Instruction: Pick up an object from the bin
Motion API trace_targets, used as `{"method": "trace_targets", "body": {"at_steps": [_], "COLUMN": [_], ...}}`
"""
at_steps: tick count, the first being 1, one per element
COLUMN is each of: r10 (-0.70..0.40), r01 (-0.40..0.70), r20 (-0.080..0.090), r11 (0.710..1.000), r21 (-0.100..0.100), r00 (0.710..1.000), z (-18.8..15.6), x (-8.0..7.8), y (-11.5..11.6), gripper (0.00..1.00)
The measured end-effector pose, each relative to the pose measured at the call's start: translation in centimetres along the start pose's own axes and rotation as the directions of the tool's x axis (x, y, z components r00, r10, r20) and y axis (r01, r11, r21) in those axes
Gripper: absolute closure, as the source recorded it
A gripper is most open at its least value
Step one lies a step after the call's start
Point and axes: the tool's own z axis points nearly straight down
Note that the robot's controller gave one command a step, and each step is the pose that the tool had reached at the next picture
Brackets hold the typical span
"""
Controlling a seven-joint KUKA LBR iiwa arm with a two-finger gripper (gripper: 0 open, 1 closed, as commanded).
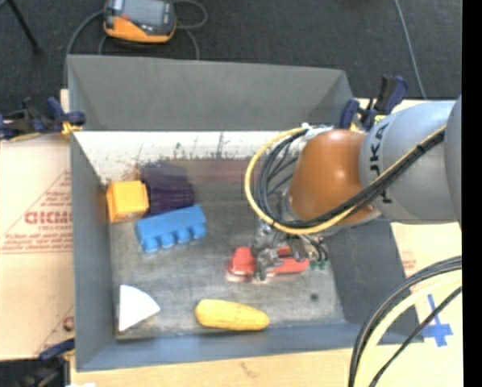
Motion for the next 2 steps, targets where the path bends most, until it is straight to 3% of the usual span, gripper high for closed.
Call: {"method": "trace_targets", "body": {"at_steps": [2], "r10": [0.0], "r01": [0.0], "r20": [0.0], "r11": [1.0], "r21": [0.0], "r00": [1.0], "z": [0.0], "x": [0.0], "y": [0.0], "gripper": [1.0]}}
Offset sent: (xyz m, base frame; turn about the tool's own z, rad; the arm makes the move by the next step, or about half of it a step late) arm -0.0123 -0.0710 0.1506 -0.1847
